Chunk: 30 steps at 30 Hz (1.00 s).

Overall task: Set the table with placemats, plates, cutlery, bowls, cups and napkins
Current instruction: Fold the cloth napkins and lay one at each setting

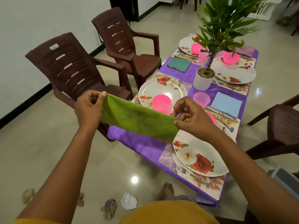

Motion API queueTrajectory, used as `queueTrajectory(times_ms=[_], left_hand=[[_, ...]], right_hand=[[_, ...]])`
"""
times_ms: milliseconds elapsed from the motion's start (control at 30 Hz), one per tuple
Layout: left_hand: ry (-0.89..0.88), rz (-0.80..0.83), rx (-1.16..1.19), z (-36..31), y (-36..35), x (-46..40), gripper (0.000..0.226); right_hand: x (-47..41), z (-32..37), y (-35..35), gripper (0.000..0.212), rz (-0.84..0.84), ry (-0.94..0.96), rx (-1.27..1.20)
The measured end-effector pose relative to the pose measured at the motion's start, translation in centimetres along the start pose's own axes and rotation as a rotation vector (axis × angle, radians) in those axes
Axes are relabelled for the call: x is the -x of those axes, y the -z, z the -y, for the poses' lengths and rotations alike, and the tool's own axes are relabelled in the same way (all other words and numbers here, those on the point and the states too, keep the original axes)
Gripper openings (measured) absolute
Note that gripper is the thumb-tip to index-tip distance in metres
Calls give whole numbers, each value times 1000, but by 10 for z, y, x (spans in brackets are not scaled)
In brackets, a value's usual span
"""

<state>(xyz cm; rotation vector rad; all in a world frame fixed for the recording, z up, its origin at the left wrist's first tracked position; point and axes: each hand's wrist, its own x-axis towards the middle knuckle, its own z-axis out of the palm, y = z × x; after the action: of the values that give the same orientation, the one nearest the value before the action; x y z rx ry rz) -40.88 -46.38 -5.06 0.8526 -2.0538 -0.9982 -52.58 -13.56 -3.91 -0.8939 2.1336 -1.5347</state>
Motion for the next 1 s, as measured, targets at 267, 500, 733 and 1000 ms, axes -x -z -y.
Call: queueTrajectory(times_ms=[267, 500, 733, 1000], left_hand=[[-111, 148, -93, -8, -22, -28, 16], [-184, 279, 30, -19, -27, -16, 7], [-157, 324, 92, -25, -37, 42, 3], [-301, 447, 68, -34, -64, 99, 18]], right_hand=[[-16, -8, -41, 89, 663, 196, 700], [-40, -15, -32, 128, 729, -125, 587], [-58, -22, -21, 124, 511, -363, 164], [-75, -21, -37, 123, 440, -370, -195]])
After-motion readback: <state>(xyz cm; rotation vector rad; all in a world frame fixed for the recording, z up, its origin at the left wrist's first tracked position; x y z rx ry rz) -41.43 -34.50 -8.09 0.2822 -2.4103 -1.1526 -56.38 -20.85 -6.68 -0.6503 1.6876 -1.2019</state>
